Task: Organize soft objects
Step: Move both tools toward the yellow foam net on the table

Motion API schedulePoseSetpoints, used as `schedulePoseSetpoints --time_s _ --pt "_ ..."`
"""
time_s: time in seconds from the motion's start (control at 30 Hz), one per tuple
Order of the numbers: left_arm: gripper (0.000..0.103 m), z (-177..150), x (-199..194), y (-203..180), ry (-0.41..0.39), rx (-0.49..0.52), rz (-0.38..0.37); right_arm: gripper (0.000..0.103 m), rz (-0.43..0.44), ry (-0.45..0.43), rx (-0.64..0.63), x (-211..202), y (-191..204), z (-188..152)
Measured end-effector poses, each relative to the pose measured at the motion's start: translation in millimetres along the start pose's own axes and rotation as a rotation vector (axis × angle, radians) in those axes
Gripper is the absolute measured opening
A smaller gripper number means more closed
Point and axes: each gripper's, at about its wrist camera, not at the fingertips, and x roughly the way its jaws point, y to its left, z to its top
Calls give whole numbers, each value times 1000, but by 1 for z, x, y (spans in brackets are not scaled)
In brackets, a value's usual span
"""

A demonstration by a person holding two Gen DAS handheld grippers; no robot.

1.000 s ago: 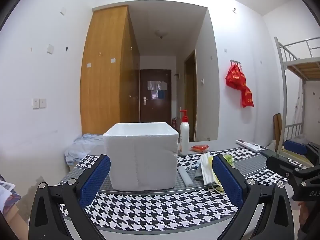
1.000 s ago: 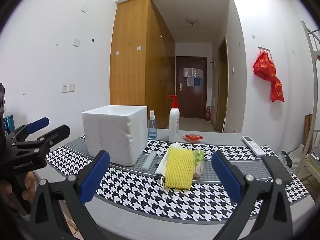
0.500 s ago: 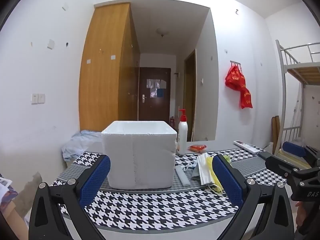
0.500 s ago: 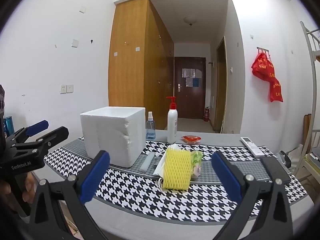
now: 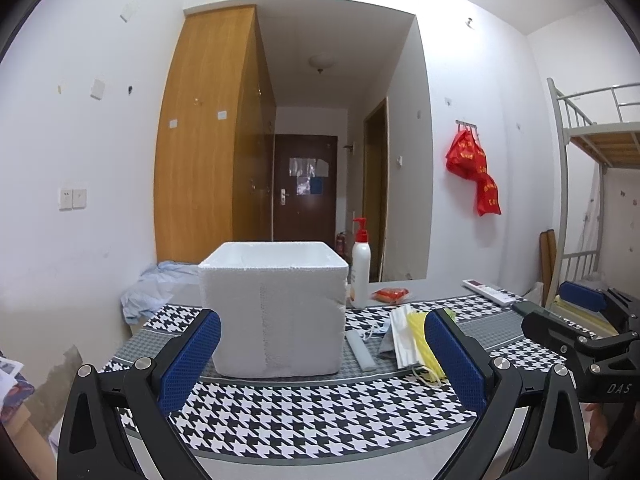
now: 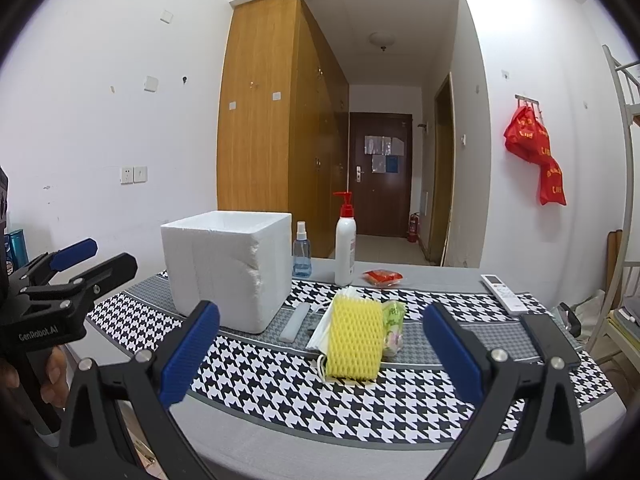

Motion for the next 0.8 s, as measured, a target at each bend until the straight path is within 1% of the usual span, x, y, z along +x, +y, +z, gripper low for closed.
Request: schedulePoseSetpoints --time_s 0.7,0.8 --pt "102 2 -3 -4 -5 14 0 103 -8 -2 0 -4 0 0" --pt "102 1 -1 -5 5 18 -1 103 -13 -1 3 -4 0 0"
